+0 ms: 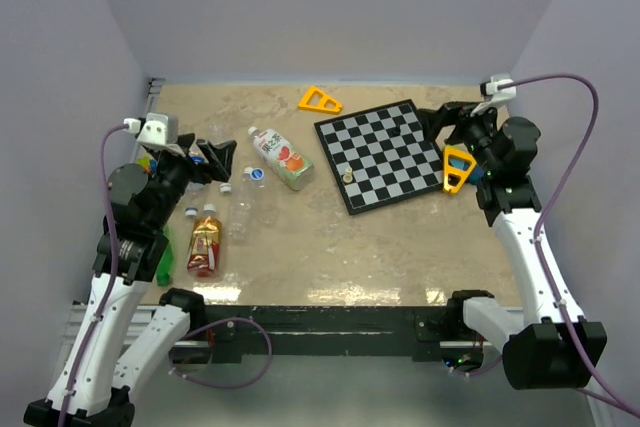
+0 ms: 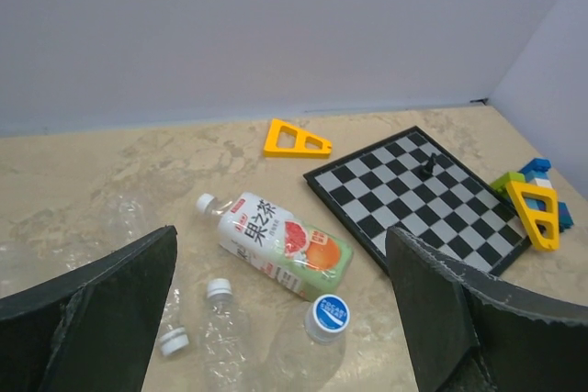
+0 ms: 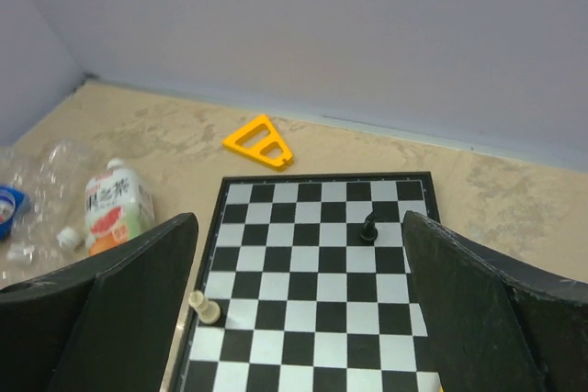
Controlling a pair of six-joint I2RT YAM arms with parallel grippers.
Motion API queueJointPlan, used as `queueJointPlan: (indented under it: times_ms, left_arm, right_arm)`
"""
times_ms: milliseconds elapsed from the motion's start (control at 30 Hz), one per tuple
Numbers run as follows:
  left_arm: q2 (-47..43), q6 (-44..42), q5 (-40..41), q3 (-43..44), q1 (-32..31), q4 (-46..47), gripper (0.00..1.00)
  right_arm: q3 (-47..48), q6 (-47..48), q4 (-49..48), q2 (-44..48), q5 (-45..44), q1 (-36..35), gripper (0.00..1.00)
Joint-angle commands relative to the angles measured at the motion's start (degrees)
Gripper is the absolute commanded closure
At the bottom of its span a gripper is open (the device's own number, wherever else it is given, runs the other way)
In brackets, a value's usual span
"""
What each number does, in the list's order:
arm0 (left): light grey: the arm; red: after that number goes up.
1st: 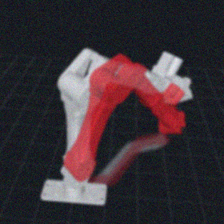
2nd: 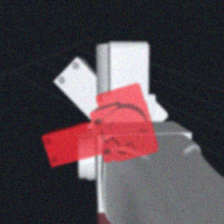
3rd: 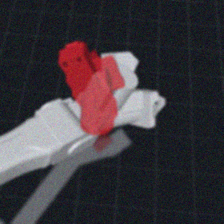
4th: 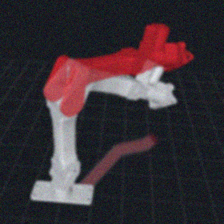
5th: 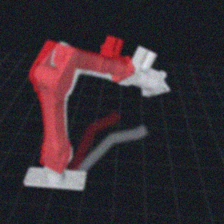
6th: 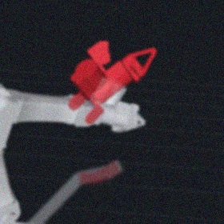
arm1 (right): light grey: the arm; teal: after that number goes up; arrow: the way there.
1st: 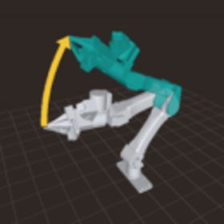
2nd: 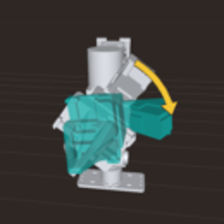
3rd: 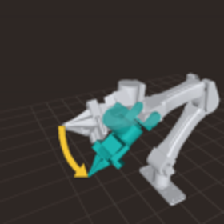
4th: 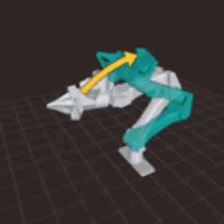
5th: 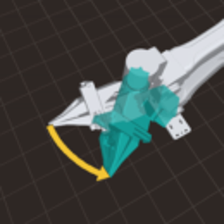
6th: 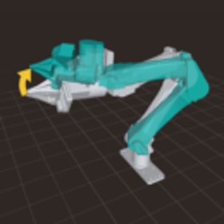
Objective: Unscrew the bottle caps
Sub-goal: Pick up the plastic bottle at the center of the board.
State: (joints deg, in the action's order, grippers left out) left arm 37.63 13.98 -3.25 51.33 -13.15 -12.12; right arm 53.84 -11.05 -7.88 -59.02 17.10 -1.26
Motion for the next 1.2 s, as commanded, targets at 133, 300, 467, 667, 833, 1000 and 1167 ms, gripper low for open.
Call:
queueJointPlan:
  times_ms: [133, 300, 467, 667, 833, 1000, 1167]
  left_arm:
    - [2.2, 2.7, -9.1, 7.2, 0.0, -9.4, 0.00]
    - [4.6, 2.0, -13.8, 10.3, 0.0, -14.5, 0.00]
    - [5.8, 1.8, -17.7, 11.7, 0.0, -18.4, 0.00]
    - [6.4, 0.8, -18.9, 11.2, -0.1, -20.4, 0.00]
    - [8.0, 0.1, -19.4, 10.7, -0.9, -22.7, 0.00]
    - [9.4, 0.5, -19.3, 10.7, -3.6, -23.1, 0.00]
    - [11.9, 0.2, -15.4, 11.8, -8.2, -25.2, 0.00]
  right_arm:
    - [-5.9, 21.9, -3.6, 2.2, 32.0, -0.2, 0.02]
    - [-6.4, 23.4, -2.1, 3.0, 32.6, -0.2, 0.02]
    - [-6.2, 24.0, -1.5, 2.7, 31.1, -0.2, 0.02]
    - [-6.2, 25.4, -0.7, 2.5, 31.2, -0.1, 0.02]
    - [-6.6, 26.3, -0.7, 2.2, 31.9, -0.1, 0.02]
    - [-6.6, 26.3, -0.8, 2.2, 32.3, -0.2, 0.02]
    - [-6.7, 26.5, -0.7, 2.2, 32.5, -0.2, 0.02]
